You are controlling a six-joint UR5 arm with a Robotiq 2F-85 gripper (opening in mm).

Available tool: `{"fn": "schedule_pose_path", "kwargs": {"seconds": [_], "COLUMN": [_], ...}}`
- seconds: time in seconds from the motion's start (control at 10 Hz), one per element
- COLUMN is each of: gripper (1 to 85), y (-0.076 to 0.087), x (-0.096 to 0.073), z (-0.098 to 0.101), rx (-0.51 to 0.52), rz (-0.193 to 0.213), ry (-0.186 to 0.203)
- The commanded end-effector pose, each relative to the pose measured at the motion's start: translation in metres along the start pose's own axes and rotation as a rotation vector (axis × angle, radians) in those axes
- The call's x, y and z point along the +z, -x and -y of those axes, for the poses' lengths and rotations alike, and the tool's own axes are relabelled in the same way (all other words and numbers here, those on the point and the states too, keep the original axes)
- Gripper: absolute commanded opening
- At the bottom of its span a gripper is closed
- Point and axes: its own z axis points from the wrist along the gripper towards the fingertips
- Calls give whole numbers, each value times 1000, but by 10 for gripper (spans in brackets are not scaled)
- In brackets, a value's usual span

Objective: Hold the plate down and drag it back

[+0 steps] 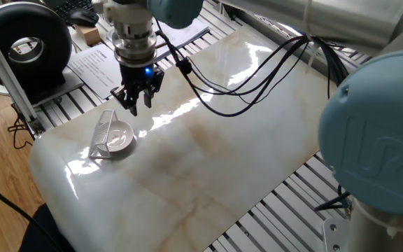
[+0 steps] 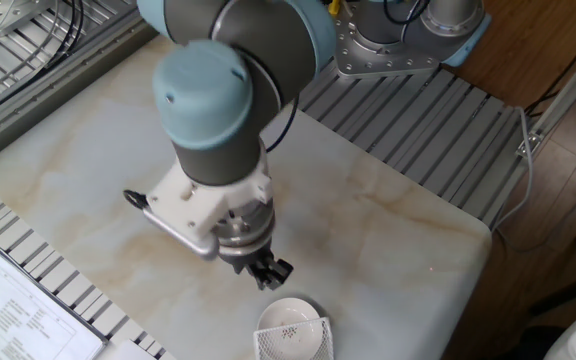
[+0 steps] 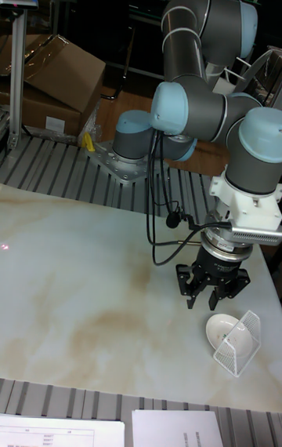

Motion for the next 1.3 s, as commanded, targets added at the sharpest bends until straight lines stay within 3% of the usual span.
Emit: {"fn": "schedule_pose_path", "kwargs": {"seconds": [0.0, 0.2, 0.7, 0.9, 1.0, 1.2], "gripper": [440, 433, 450, 447, 447, 447], "y": [1, -3, -3, -1, -3, -4], "x": [3, 25, 23, 42, 42, 42], "z": [-11, -19, -20, -24, -19, -21], "rx": [50, 80, 93, 119, 114, 94], "rz": [-4, 36, 48, 83, 92, 88], "ry": [31, 54, 71, 74, 57, 64]}}
